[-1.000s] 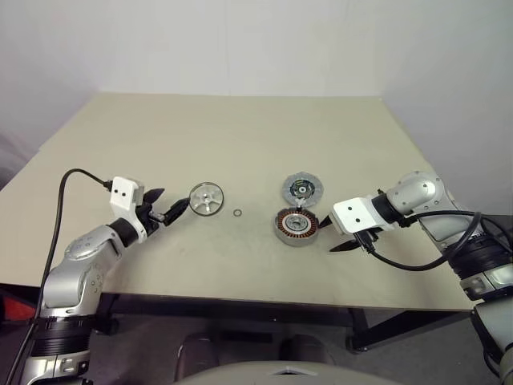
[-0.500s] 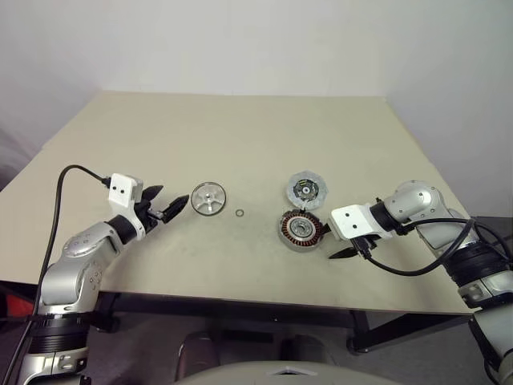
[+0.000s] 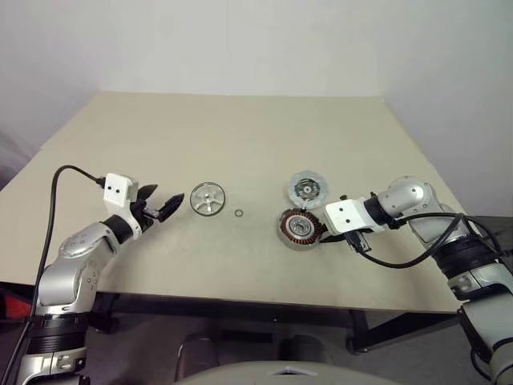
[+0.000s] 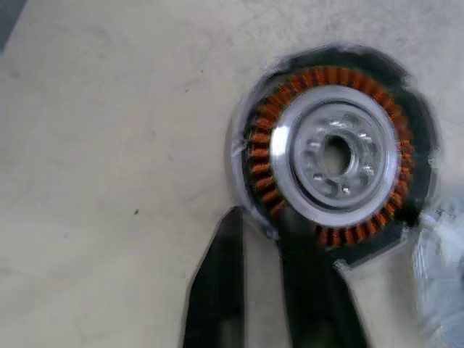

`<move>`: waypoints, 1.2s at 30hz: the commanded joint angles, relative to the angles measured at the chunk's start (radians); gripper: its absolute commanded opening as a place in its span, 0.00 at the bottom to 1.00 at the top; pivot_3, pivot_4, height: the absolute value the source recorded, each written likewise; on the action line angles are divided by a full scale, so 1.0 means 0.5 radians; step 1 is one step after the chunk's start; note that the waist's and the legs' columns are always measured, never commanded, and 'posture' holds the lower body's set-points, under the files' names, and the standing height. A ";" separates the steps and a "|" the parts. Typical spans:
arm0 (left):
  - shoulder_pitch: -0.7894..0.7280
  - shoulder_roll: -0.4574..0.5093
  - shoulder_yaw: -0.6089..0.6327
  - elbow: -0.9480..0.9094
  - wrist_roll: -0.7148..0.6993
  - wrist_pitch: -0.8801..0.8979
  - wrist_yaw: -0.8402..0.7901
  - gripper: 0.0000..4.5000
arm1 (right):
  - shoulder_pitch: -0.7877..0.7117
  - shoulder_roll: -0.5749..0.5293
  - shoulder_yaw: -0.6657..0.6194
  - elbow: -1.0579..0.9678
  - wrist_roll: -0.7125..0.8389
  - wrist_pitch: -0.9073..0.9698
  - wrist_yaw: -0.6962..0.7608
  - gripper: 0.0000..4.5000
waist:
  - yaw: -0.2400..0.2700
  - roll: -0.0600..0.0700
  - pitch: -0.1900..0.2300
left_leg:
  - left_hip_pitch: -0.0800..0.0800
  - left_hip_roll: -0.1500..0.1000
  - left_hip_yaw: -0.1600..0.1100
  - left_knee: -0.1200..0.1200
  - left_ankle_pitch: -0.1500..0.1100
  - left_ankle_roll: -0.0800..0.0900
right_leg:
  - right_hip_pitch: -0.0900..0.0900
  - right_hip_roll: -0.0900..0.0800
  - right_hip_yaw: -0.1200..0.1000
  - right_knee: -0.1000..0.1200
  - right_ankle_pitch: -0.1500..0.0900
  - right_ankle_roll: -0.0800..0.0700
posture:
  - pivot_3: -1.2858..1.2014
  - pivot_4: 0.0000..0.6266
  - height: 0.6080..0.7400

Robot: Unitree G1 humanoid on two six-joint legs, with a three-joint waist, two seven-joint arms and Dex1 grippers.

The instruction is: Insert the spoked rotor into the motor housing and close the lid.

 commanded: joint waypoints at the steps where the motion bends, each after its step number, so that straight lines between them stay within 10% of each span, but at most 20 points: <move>1: -0.012 0.023 0.057 -0.072 0.005 -0.043 0.007 1.00 | -0.037 0.008 0.001 0.034 -0.028 -0.052 -0.029 0.00 | 0.000 0.001 0.000 | 0.000 -0.001 0.000 0.001 0.000 0.000 | 0.000 -0.001 0.000 0.000 0.000 0.000 | 0.52 0.00 1.00; 36: -0.038 0.003 0.053 -0.017 0.053 -0.096 0.043 1.00 | -0.545 0.389 -0.019 0.562 -0.315 -0.302 -0.529 0.00 | -0.007 0.002 0.002 | -0.006 0.000 -0.001 0.012 -0.002 0.003 | -0.013 0.000 0.001 0.007 0.002 -0.003 | 0.52 0.00 1.00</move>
